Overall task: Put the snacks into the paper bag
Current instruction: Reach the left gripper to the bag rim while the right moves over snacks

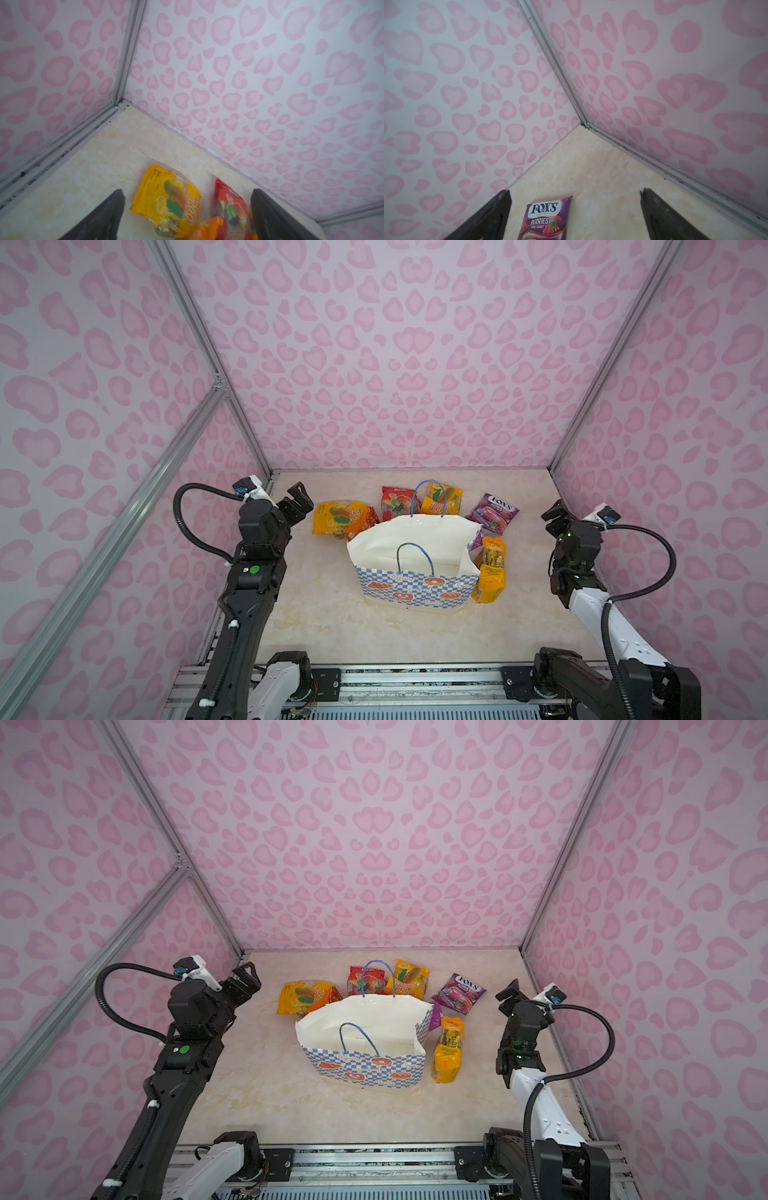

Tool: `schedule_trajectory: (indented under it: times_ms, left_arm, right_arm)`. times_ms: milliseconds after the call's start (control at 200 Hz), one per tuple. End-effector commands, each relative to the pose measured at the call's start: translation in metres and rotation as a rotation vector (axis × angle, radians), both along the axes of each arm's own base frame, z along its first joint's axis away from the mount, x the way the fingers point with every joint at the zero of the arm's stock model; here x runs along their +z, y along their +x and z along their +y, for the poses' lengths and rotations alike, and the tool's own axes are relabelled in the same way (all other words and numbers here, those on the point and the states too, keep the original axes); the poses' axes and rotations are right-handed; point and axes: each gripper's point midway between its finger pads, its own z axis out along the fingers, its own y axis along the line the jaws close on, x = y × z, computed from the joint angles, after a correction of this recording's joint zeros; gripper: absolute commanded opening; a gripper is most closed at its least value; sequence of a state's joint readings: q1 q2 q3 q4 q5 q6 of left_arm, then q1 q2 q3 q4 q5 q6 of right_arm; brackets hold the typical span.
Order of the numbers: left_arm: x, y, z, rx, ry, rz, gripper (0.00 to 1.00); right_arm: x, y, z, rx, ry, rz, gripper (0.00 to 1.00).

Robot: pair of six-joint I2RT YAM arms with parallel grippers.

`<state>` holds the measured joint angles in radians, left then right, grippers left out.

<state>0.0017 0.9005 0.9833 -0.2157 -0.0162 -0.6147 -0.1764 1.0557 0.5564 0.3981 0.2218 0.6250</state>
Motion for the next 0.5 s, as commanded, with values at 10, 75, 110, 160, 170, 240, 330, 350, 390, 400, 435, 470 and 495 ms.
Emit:
schedule_trajectory:
  times_ms: [10,75,110,160,170,240,330,350,390,400,435,470,495]
  left_arm:
    - [-0.029,-0.045,-0.047,-0.208,-0.225,0.219,0.98]
    - [-0.032,-0.062,-0.059,-0.267,-0.220,0.291,0.98]
    - [-0.032,-0.072,-0.065,-0.296,-0.203,0.320,0.98]
    - [-0.032,-0.085,-0.074,-0.344,-0.169,0.351,0.98]
    - [-0.033,-0.087,-0.076,-0.354,-0.161,0.359,0.98]
    - [-0.035,-0.105,-0.082,-0.398,-0.098,0.410,0.98]
    - [-0.037,-0.123,-0.091,-0.458,-0.033,0.463,0.98]
    - [-0.038,-0.125,-0.093,-0.473,-0.022,0.477,0.98]
    - [-0.041,-0.129,-0.099,-0.509,-0.006,0.502,0.98]
    - [-0.042,-0.130,-0.101,-0.515,-0.005,0.506,0.98]
    - [-0.045,-0.132,-0.106,-0.543,0.010,0.526,0.98]
    - [-0.049,-0.132,-0.110,-0.561,0.025,0.544,0.98]
    - [-0.051,-0.132,-0.113,-0.572,0.039,0.557,0.98]
  right_arm:
    - [-0.009,0.013,0.030,0.136,0.176,0.116,1.00]
    - [0.004,0.018,0.051,0.194,0.114,0.214,1.00]
    - [0.010,0.018,0.065,0.235,0.077,0.248,1.00]
    - [0.024,0.017,0.089,0.301,0.015,0.265,0.97]
    - [0.027,0.017,0.094,0.314,0.003,0.265,0.97]
    - [0.039,0.012,0.122,0.400,-0.076,0.298,0.94]
    - [0.042,0.005,0.151,0.502,-0.139,0.354,0.90]
    - [0.039,0.004,0.155,0.521,-0.146,0.373,0.89]
    - [0.037,0.000,0.164,0.555,-0.162,0.398,0.89]
    - [0.036,0.000,0.166,0.563,-0.167,0.403,0.89]
    - [0.033,-0.003,0.172,0.586,-0.172,0.421,0.89]
    - [0.030,-0.007,0.176,0.607,-0.171,0.433,0.89]
    - [0.030,-0.009,0.179,0.620,-0.167,0.435,0.89]
